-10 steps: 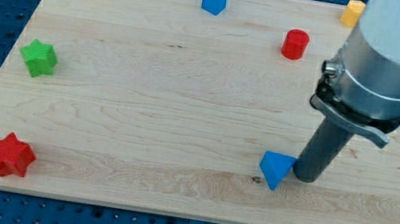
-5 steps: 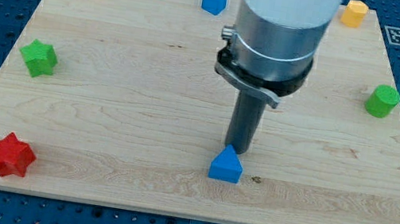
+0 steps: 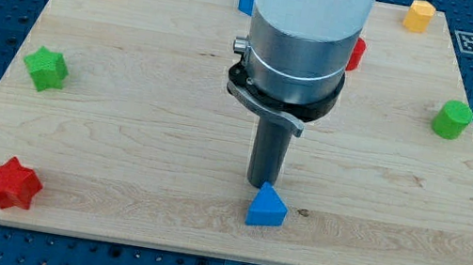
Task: Move the blue triangle to the bottom center
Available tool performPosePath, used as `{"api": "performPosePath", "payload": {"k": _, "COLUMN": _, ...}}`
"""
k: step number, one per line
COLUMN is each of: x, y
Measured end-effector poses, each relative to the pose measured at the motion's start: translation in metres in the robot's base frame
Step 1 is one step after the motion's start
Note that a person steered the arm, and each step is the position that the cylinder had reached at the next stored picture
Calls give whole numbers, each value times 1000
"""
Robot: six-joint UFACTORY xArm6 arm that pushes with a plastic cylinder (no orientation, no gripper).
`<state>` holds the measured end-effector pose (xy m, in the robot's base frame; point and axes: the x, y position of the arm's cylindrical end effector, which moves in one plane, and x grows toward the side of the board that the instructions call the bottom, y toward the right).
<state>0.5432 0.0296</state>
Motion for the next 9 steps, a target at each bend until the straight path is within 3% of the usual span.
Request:
{"api": "performPosePath", "payload": {"k": 3, "x": 18, "y": 31}}
{"api": "performPosePath", "payload": {"k": 5, "x": 39, "y": 22}}
{"api": "performPosePath", "payload": {"k": 8, "x": 28, "y": 8}}
{"api": "performPosePath", "payload": {"k": 9, "x": 26, "y": 43}}
